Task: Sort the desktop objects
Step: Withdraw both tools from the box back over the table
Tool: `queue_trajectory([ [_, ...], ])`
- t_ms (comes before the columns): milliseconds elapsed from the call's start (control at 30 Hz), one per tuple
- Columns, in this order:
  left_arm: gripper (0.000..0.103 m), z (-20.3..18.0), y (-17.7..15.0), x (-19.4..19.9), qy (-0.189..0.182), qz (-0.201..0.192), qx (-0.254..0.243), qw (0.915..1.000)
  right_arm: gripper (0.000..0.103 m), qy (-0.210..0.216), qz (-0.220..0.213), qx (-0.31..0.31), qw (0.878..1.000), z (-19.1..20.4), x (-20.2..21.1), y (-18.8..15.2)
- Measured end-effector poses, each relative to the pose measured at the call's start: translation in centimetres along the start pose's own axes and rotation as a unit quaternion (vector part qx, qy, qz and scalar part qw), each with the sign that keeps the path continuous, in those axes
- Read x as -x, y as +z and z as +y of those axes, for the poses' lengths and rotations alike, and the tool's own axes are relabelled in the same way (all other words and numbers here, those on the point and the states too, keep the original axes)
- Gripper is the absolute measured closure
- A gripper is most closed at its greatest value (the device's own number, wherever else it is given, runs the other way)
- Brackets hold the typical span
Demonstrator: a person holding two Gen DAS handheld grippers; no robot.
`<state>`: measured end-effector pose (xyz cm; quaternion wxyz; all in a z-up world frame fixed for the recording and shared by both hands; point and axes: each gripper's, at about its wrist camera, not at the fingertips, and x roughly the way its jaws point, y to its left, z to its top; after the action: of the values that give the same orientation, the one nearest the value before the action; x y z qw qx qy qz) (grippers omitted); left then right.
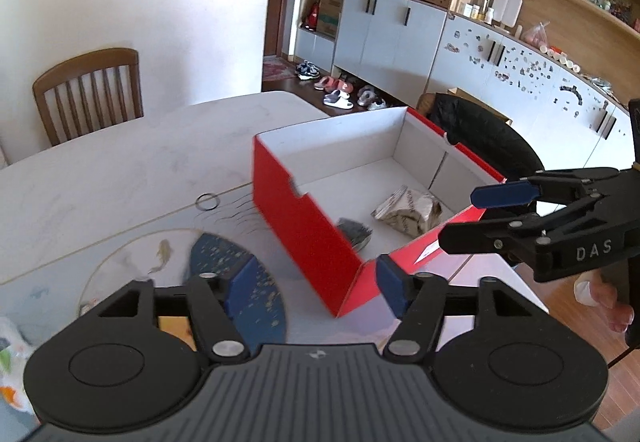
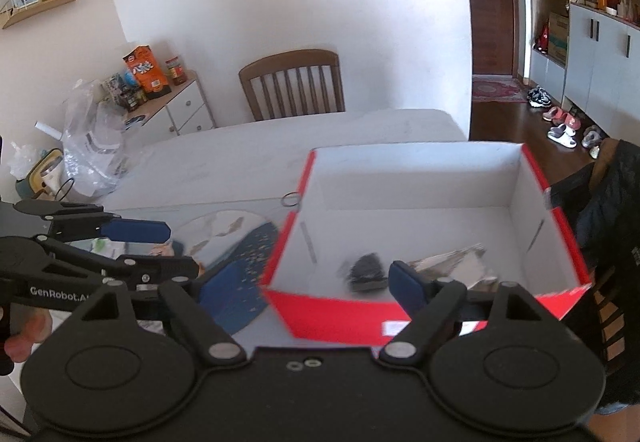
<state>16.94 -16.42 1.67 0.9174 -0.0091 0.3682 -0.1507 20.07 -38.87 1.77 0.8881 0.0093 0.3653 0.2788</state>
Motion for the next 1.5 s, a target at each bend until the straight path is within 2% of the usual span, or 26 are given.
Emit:
queue_trajectory([
  [167, 0.030, 2.0, -1.7, 1.5, 0.002, -0.006, -0.001, 1.0000, 0.017, 0.004, 0.006, 0.003, 1.000, 3.0, -0.7, -1.0],
  [233, 0.024, 2.8, -2.3, 2.2, 0.002, -0.010, 0.000, 0.9999, 0.016, 0.007, 0.008, 0.001, 1.000, 4.0, -0.9, -1.3],
  [600, 0.015, 6.7, -5.4, 5.3, 0.003, -0.030, 0.003, 0.9995, 0.006, 0.001, 0.005, -0.007, 1.000, 8.5, -1.9, -3.2],
  [767, 0.015, 8.4, -6.8, 6.1, 0.001, -0.031, 0.003, 0.9995, 0.004, -0.005, 0.007, -0.006, 1.000, 10.4, -2.6, -3.9],
  [800, 0.012, 8.8, -7.2, 6.2, 0.002, -0.032, 0.001, 0.9995, 0.004, -0.006, 0.008, -0.005, 1.000, 10.8, -2.8, -4.1],
  [833, 0.004, 9.1, -7.5, 6.3, 0.003, -0.031, -0.001, 0.9995, 0.003, -0.008, 0.009, -0.004, 1.000, 11.2, -2.9, -4.3],
  [867, 0.000, 9.4, -7.8, 6.4, 0.005, -0.031, -0.002, 0.9995, 0.003, -0.009, 0.010, -0.003, 1.000, 11.6, -3.1, -4.4],
  [1100, 0.000, 12.0, -10.5, 6.5, 0.015, -0.018, -0.001, 0.9997, 0.002, -0.022, 0.020, 0.010, 1.000, 13.8, -4.6, -5.7],
  [1500, 0.000, 15.3, -14.3, 5.5, 0.043, 0.007, -0.036, 0.9984, 0.002, -0.041, 0.067, 0.036, 0.996, 16.5, -7.9, -9.2],
])
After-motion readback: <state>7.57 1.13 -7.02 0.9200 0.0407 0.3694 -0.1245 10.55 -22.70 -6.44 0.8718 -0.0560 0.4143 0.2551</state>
